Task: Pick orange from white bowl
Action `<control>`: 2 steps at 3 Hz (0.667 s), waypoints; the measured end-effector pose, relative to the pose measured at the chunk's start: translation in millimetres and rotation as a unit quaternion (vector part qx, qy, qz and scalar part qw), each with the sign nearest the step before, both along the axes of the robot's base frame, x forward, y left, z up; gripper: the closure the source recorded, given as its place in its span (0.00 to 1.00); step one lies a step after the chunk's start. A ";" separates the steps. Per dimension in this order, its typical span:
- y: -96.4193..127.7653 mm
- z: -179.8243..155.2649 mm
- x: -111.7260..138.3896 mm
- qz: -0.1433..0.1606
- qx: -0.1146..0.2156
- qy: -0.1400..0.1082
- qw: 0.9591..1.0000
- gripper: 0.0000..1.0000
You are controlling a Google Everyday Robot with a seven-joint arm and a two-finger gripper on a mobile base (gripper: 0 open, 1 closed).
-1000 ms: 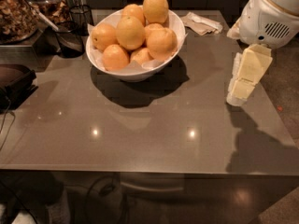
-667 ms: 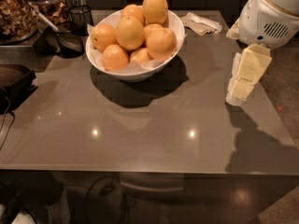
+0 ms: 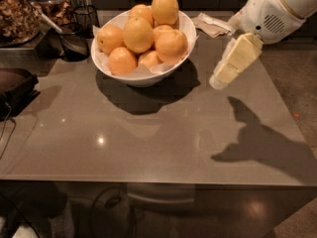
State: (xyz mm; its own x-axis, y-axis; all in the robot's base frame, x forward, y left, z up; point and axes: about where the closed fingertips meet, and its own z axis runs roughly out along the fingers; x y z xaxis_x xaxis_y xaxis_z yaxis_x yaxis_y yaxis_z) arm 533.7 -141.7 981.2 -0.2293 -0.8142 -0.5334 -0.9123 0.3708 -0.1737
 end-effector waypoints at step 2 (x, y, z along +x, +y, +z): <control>26.8 16.2 37.7 0.017 0.052 -0.021 0.998 0.00</control>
Offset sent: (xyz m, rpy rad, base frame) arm 0.0314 0.0213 0.0092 0.0872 -0.0291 0.0253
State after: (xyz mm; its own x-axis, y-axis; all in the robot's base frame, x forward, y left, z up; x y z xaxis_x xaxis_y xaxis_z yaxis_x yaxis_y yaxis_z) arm 571.3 -114.9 997.4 -0.1776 -0.7606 -0.6245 -0.9174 0.3576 -0.1747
